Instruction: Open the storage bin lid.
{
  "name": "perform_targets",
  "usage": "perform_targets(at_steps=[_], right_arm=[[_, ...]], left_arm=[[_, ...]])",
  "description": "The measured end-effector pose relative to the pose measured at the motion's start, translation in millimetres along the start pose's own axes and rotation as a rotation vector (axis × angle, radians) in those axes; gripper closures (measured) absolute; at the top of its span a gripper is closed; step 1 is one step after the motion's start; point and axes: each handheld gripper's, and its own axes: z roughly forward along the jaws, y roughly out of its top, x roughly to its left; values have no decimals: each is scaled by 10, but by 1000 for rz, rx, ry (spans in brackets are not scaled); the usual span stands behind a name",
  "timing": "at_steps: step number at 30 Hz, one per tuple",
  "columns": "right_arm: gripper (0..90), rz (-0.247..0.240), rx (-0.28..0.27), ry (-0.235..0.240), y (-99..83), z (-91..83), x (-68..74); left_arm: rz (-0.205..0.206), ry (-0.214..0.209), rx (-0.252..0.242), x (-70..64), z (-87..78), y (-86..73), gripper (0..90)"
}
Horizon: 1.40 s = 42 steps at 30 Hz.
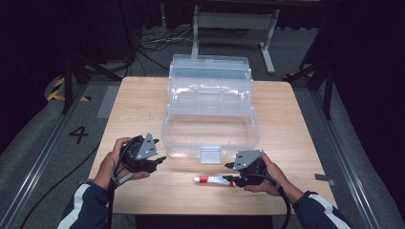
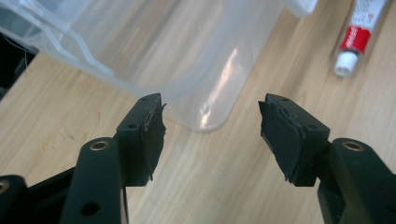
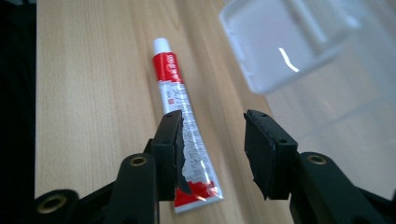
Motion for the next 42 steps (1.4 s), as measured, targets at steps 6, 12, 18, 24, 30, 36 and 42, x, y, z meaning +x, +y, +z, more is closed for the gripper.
perform_targets(at_steps=[6, 12, 18, 24, 30, 36, 42], right_arm=[[575, -32, 30, 41, 55, 148, 68], [575, -68, 90, 75, 161, 321, 127], [579, -81, 132, 90, 199, 411, 134], [576, -79, 171, 92, 229, 468, 126], [669, -90, 220, 99, 242, 480, 111], [684, -93, 259, 120, 218, 433, 104], [682, -105, 341, 138, 177, 348, 128]], left_arm=[[-32, 8, 38, -70, 32, -141, 344], [-74, -25, 106, -175, 243, -371, 281], [-116, -122, 92, -224, 345, -528, 273], [-185, -169, 63, -235, 418, -646, 258], [-190, -202, 62, -248, 503, -668, 248], [-231, -225, 47, -218, 521, -713, 226], [-248, -229, 36, -216, 531, -732, 214]])
